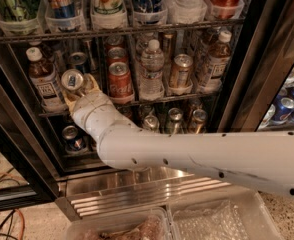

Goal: Pick redbull can from middle shelf of fridge

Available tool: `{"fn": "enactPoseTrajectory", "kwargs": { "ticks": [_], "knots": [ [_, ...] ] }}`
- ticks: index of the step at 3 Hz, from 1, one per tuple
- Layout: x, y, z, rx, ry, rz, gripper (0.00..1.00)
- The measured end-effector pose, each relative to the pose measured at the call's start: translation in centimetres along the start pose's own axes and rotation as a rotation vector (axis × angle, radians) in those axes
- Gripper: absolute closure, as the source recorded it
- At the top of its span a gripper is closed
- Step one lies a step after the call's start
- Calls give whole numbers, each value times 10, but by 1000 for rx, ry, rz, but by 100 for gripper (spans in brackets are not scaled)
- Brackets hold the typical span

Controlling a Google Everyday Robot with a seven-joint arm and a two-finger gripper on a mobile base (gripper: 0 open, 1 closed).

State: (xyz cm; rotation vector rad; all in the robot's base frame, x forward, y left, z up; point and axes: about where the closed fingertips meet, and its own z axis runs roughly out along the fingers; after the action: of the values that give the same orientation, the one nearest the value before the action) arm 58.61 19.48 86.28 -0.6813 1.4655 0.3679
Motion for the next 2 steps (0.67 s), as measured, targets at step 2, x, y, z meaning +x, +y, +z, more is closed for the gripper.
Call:
{"fn": "enactPoseTrajectory", "kwargs": {
  "ticks": [2],
  "knots": [
    [-12, 10, -39, -52, 23, -38, 100]
  ]
}}
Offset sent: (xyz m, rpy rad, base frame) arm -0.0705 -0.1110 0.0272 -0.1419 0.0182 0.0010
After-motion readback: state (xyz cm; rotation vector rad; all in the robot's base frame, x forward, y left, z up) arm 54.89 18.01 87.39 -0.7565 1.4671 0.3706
